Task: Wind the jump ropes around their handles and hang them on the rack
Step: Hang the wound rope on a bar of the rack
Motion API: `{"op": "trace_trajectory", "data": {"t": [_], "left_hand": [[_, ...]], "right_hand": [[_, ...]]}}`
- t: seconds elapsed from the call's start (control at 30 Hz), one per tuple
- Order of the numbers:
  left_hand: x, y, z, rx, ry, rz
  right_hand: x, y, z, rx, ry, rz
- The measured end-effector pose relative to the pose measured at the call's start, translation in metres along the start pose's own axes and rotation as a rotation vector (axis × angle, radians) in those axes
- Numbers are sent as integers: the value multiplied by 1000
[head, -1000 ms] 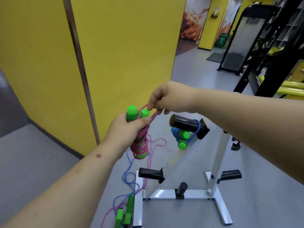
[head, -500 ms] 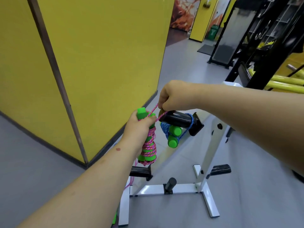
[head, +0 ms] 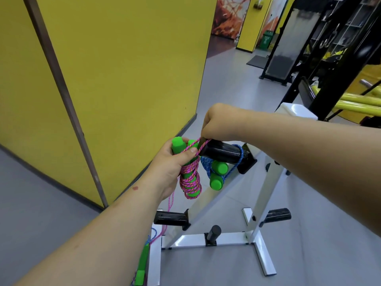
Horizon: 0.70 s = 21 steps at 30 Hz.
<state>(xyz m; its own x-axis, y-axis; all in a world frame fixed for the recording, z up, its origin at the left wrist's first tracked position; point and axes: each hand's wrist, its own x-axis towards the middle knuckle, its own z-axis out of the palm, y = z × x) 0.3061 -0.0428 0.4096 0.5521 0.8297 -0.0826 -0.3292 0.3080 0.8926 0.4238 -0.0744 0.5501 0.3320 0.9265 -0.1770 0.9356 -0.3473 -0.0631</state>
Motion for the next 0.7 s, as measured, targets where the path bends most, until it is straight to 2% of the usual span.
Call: {"op": "trace_trajectory", "data": {"t": [0.33, 0.53, 0.7], "left_hand": [[-2, 23, -15, 201, -116, -14], [-6, 27, -6, 35, -158, -17], [-7, 25, -1, -61, -82, -4]], "right_hand": [[-5, 8, 1, 170, 8, -104], [-5, 9, 1, 201, 2, -96], [-6, 9, -1, 202, -9, -78]]}}
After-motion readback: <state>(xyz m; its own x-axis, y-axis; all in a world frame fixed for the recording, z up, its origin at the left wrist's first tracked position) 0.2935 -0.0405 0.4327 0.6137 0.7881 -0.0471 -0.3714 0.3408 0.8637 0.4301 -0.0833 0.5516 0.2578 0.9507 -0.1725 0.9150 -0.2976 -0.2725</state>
